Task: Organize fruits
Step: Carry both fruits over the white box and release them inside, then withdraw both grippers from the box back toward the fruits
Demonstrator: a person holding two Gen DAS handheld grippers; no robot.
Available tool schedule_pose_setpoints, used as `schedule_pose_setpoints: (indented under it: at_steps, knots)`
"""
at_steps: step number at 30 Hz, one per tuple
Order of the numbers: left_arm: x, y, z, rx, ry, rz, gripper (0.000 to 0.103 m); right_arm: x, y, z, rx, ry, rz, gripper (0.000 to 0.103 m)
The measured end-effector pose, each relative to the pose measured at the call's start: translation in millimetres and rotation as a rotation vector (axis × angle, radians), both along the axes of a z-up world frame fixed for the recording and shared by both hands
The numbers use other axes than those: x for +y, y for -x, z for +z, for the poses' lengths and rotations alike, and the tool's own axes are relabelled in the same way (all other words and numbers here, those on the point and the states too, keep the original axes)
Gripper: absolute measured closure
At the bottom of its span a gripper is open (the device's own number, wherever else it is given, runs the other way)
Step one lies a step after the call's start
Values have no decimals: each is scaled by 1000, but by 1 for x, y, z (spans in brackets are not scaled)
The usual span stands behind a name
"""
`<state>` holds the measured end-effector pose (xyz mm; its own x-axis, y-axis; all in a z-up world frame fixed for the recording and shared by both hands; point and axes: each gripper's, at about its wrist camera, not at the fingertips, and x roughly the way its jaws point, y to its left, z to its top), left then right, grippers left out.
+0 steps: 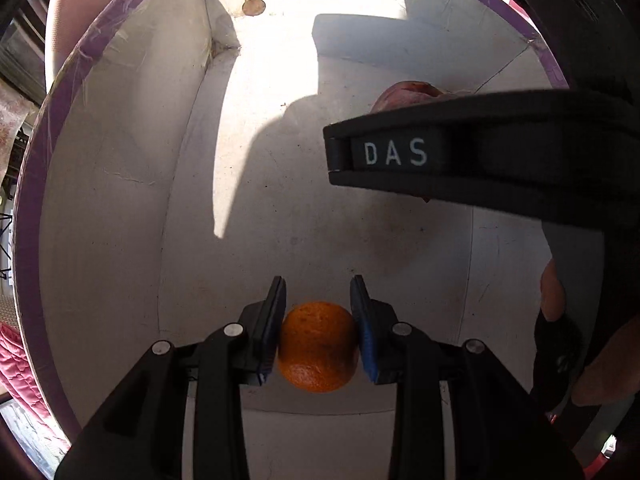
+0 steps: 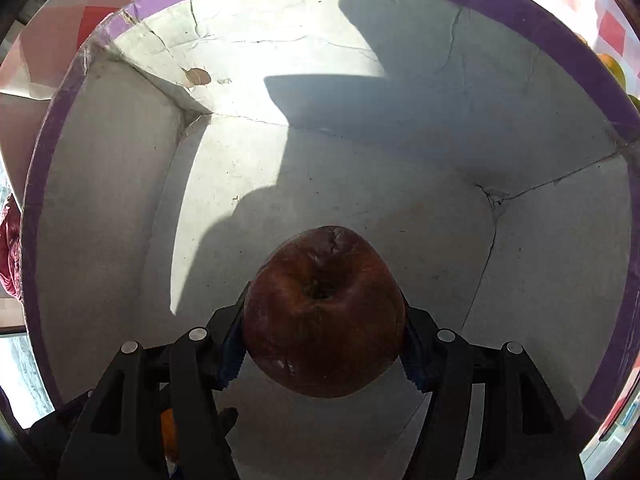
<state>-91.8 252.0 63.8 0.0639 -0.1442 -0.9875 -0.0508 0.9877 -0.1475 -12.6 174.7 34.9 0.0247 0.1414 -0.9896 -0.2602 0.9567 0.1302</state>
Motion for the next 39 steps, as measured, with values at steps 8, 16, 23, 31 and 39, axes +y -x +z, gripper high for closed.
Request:
schedule_pose_setpoints:
  at_steps: [8,16,23,31,39]
  knots:
    - [6,-7,0,49,-30,42,55,1,8,-8,-1,45,24,41]
    - [10,-14,12,49,-30,68,25,-2,12,3,-32,49,36,36]
    - [6,-19,72,-131,42,84,8,-19,17,48,-175,-111,-11,23]
    - [-8,-15,169,-345,20,118,6,-81,19,144,-413,-472,-63,21]
    - [-40,29,162,-547,-361,163,6,-192,24,137,-614,-368,-161,15]
